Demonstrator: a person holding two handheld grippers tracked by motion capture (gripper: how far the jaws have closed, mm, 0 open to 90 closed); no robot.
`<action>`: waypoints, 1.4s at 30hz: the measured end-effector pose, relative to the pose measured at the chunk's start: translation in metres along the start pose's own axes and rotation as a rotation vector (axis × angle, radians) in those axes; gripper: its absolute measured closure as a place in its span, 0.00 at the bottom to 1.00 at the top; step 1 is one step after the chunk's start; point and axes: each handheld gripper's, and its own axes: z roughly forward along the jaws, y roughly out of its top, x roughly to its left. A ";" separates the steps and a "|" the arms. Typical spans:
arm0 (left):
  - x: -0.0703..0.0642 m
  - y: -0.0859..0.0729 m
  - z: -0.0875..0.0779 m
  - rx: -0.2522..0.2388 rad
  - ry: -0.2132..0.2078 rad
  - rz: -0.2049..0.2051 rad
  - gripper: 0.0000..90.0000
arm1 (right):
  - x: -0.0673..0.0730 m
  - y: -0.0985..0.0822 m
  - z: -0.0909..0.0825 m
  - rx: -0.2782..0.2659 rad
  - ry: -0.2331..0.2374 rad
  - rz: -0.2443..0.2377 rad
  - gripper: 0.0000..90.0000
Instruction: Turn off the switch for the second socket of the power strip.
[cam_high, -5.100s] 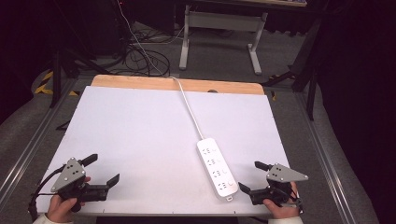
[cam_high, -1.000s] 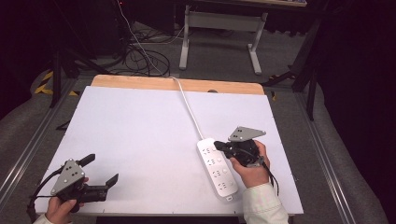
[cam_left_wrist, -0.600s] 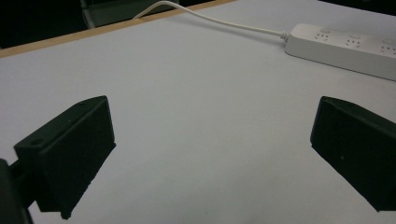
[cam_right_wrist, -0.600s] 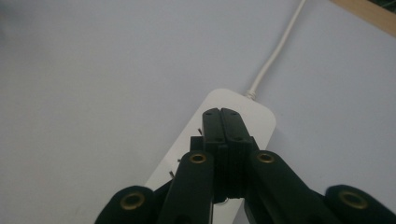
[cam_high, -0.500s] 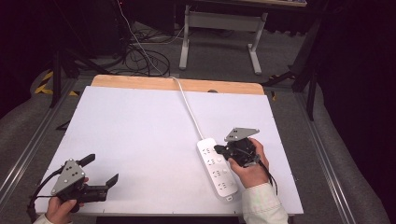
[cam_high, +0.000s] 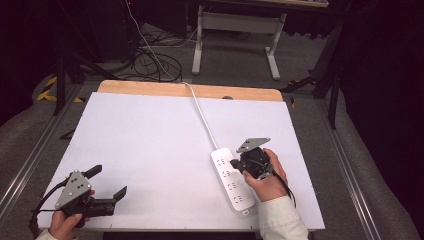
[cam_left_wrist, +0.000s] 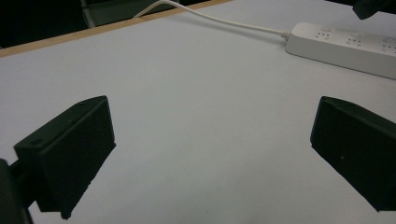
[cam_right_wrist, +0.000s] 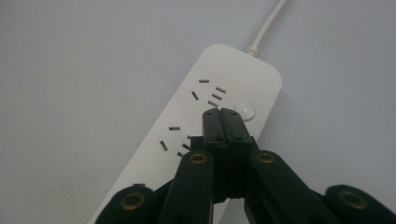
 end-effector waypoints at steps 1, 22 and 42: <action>0.000 0.000 0.000 0.000 0.000 0.000 0.00 | 0.000 0.000 0.001 0.005 0.000 -0.001 1.00; 0.000 0.000 0.001 0.005 -0.003 -0.009 0.00 | 0.001 -0.002 0.012 0.092 -0.016 -0.007 1.00; 0.000 0.000 0.000 0.006 -0.002 -0.008 0.00 | 0.004 -0.004 0.016 0.114 -0.030 -0.024 1.00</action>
